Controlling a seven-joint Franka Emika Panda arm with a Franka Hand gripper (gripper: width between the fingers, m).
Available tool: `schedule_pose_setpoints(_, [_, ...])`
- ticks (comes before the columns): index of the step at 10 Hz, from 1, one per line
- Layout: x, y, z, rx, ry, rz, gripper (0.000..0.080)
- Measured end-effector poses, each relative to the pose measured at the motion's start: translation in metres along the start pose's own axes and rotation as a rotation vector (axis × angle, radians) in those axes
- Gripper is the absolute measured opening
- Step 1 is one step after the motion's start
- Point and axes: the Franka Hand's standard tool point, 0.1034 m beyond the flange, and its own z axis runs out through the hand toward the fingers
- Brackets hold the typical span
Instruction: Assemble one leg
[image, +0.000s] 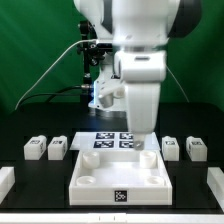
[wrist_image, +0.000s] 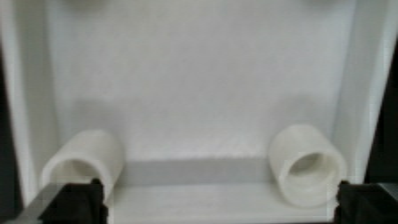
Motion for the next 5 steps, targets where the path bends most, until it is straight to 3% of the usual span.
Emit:
schedule_pose_setpoints(2, [-0.007, -0.033, 0.025, 0.016, 0.007, 0.016, 0.0649])
schedule_pose_setpoints(5, [-0.016, -0.042, 0.043, 0.043, 0.014, 0.037, 0.0649])
